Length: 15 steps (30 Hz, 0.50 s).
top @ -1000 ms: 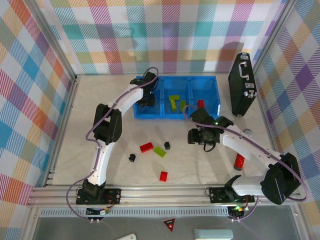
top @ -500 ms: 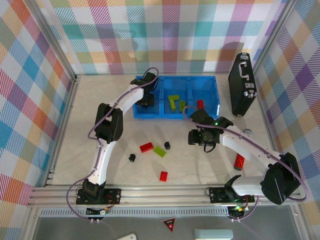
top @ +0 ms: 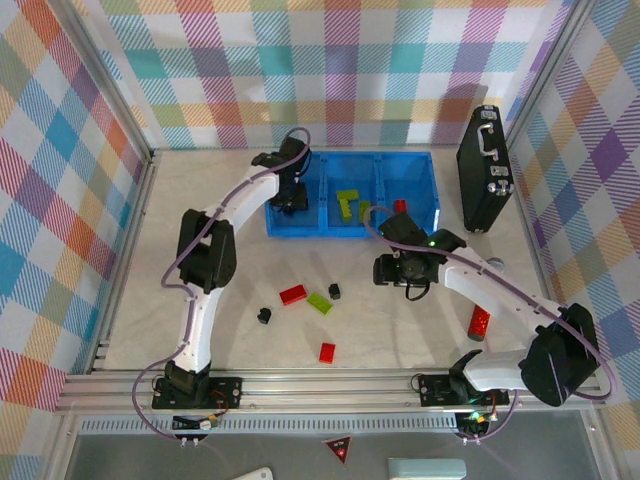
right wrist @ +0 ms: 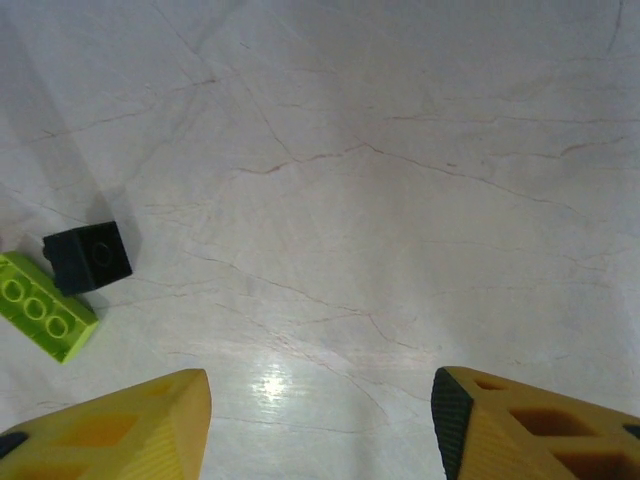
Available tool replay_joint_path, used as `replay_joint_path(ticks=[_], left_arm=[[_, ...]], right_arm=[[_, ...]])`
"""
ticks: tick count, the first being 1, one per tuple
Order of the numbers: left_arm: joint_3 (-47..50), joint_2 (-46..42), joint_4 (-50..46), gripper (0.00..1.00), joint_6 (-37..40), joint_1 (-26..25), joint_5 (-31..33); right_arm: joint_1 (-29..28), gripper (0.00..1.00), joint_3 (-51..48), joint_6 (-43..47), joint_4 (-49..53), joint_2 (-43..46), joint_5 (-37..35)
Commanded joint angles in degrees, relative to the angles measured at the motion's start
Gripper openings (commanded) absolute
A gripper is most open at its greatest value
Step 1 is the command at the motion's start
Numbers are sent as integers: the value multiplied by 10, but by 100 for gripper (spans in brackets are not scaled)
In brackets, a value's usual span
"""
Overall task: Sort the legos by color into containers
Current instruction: Place the lego in the container, then pick up the lego from the center of the table.
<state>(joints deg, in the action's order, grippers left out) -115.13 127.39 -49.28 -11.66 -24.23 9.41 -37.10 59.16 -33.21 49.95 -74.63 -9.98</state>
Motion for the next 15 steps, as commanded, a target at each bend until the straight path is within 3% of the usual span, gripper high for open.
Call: replay_joint_path(ticks=[1,8,15], left_arm=[[37,-80,-6,43,10,4,-21],[130,-187,-21,43,28,16,-30],[220,-289,-41,43,42,66,-70]], right_arm=[[-3,60,24,17,-2,-18,24],[-14,59,52,26,-12,-54,42],[-40,58,85,29,-14,-102,45]])
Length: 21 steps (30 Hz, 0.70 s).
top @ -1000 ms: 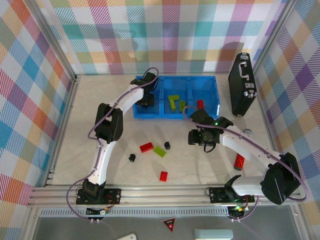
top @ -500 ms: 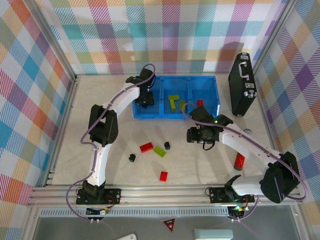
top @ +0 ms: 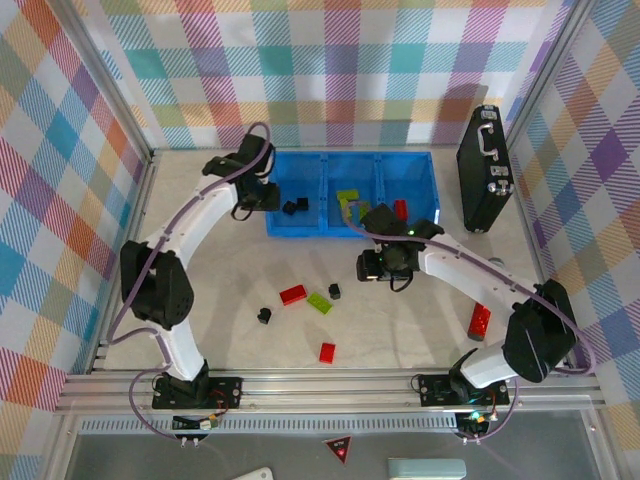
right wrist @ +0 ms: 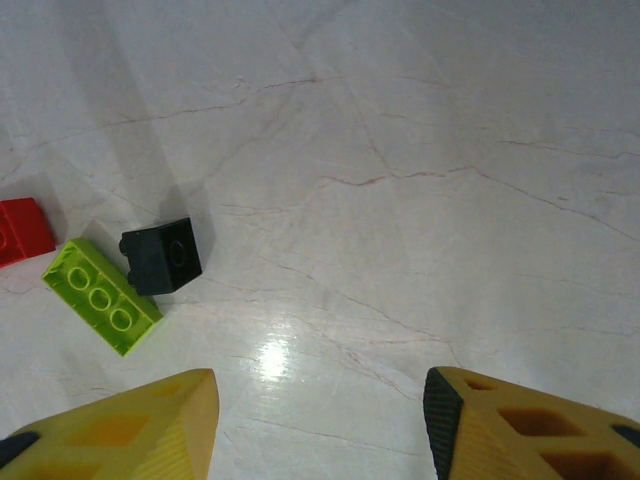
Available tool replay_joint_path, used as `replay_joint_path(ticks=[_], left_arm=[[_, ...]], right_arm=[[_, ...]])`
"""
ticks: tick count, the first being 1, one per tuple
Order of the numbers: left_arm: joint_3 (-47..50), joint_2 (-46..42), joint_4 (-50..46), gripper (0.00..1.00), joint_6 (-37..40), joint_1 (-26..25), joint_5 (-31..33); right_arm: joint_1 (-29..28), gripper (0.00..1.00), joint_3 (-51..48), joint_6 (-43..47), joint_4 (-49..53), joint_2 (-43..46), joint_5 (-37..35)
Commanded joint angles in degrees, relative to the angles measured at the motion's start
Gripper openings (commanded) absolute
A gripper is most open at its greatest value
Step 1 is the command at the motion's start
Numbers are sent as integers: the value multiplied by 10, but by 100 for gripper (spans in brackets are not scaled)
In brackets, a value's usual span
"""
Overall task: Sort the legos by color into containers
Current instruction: Pick up the lego from the center of the table.
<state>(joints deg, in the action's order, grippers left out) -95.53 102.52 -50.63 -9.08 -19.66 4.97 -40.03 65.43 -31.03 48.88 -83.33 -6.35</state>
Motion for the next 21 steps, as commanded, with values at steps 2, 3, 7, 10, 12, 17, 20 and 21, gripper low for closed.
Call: replay_joint_path(ticks=[2,3,7,10,12,17,20,21], left_arm=[[48,-66,-29,43,21,38,-37],[61,-77,-30,43,26,48,-43],[108,-113,-24,43,41,86,-51],[147,-131,-9,43,53,112,-55],[175,-142,12,43,56,125,-58],[215,-149,47,43,60,135,-49],[226,-152,61,43,63,144,-47],[231,-154,66,43,60,149,-52]], right_arm=[[-18,58,31,7,-3,-27,7],[-23,58,35,7,-2,-33,6],[-39,57,50,2,2,-54,4],[-59,57,64,-3,6,-71,5],[-77,57,80,-10,10,-87,3],[-122,58,131,-46,20,-141,-11],[-149,59,166,-71,24,-176,-21],[-158,59,180,-78,26,-190,-24]])
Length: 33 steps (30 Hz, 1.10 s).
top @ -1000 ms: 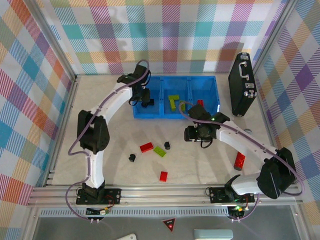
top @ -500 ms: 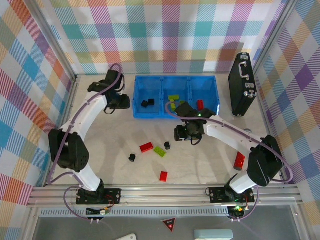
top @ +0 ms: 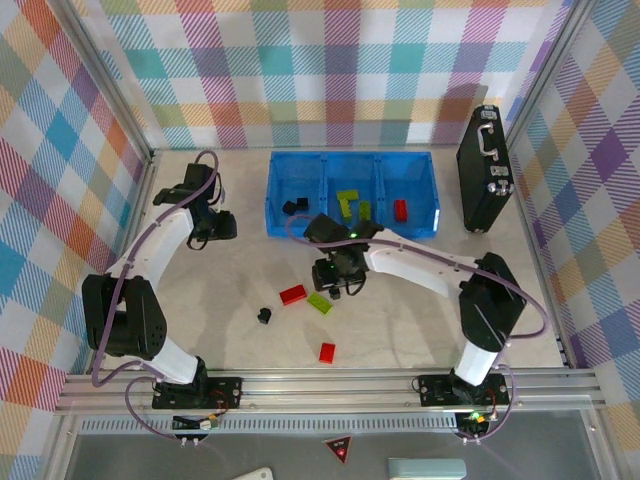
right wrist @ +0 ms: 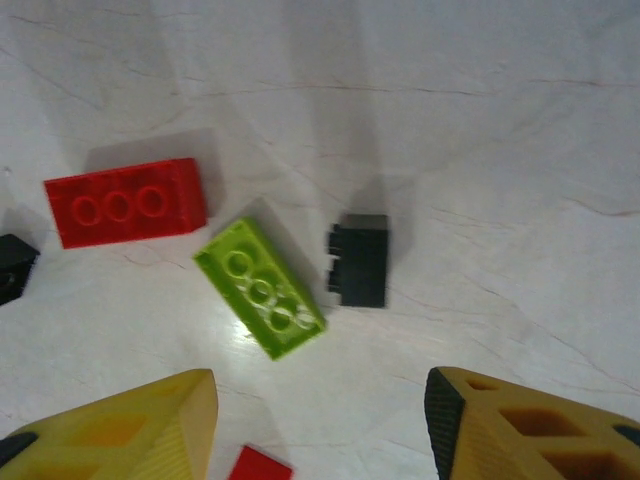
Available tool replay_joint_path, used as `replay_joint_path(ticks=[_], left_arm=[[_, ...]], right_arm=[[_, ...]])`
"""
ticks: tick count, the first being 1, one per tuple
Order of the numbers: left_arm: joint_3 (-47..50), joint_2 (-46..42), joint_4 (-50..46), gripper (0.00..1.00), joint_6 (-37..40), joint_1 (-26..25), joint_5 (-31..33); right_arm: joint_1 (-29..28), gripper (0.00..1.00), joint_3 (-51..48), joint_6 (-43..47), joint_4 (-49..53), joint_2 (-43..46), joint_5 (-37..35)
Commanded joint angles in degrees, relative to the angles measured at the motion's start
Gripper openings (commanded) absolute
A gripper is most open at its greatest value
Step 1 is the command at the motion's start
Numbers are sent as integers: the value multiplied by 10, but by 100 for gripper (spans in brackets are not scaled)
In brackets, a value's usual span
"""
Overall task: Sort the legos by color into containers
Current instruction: Pick up the lego from the center of the table.
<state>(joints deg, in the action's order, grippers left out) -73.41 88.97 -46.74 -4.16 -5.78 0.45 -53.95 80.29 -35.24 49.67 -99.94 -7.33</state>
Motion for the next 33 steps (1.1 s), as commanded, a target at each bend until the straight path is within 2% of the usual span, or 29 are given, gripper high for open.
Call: replay_joint_path(ticks=[1,13,18,26,33], left_arm=[[13,-19,31,43,9,15,-12],[18,-24,35,44,6,27,-18],[17,-25,35,44,5,28,-21],[19,-25,35,44,5,28,-24],[20,-24,34,44,5,28,-25]], right_arm=[[-27,60,46,-44,21,-38,-18],[-86,71,217,-71,51,-194,-47],[-94,82,265,-66,66,-242,-55],[-93,89,273,-66,71,-272,-77],[-93,89,268,-60,64,-289,-81]])
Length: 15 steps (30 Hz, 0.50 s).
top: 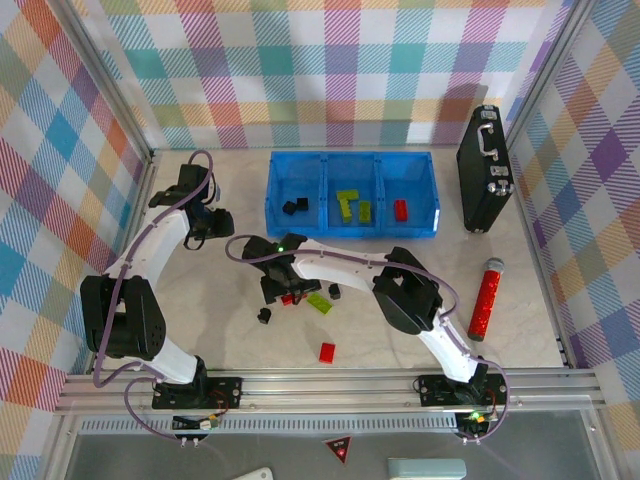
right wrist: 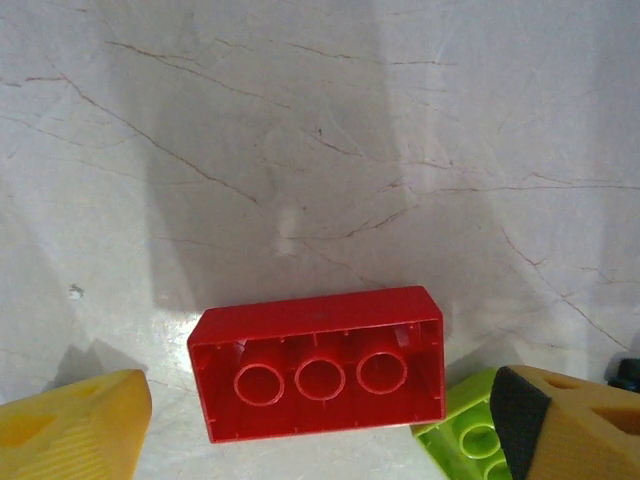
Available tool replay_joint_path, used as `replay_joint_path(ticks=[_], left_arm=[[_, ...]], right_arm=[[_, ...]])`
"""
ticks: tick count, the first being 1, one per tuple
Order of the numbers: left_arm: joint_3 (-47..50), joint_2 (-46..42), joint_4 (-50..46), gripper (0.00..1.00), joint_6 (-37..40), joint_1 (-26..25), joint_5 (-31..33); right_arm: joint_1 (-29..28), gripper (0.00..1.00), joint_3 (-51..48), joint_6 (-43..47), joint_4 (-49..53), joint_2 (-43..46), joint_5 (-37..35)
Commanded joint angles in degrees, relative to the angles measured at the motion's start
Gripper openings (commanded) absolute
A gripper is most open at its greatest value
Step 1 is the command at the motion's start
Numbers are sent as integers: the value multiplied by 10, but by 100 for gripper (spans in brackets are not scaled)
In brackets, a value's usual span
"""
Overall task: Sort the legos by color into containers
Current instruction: Pick up the lego from the center of the table.
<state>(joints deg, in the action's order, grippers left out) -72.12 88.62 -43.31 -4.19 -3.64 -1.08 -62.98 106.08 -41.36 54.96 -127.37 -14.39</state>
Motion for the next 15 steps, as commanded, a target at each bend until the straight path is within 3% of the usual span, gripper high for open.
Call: replay_joint_path(ticks=[1,15], left_arm=[[7,-21,1,44,5,7,-9],[8,-19,0,44,5,7,-11]], right_arm=[[-3,89,10,1,10,-17,-10],[-2,80,-1,5,1,-31,-5]])
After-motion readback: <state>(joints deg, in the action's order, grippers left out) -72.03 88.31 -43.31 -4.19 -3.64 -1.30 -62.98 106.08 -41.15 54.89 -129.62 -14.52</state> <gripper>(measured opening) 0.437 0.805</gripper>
